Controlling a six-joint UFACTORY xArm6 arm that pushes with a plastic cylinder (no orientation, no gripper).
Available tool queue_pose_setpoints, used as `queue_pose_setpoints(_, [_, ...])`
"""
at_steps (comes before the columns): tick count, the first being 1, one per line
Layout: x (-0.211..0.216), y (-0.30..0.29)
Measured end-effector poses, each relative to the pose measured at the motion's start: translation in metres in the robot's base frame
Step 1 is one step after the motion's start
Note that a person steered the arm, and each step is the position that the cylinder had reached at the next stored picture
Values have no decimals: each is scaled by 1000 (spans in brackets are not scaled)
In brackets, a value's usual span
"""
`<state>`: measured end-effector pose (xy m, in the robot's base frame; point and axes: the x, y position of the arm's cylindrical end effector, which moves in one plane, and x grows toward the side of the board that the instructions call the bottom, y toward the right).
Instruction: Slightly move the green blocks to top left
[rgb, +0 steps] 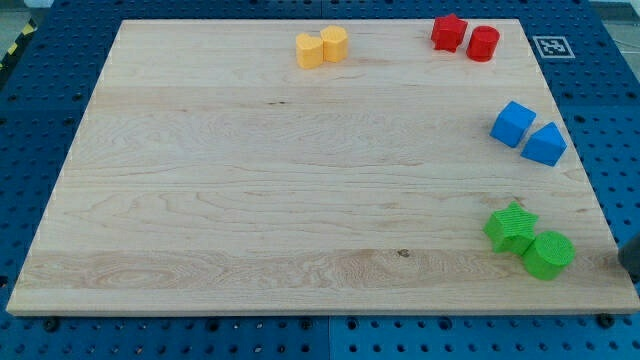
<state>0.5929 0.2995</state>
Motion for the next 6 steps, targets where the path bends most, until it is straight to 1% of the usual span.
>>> queue_pose_setpoints(2, [8, -51])
queue_pose_setpoints(4, [8, -79])
queue_pose_setpoints(6, [8, -63])
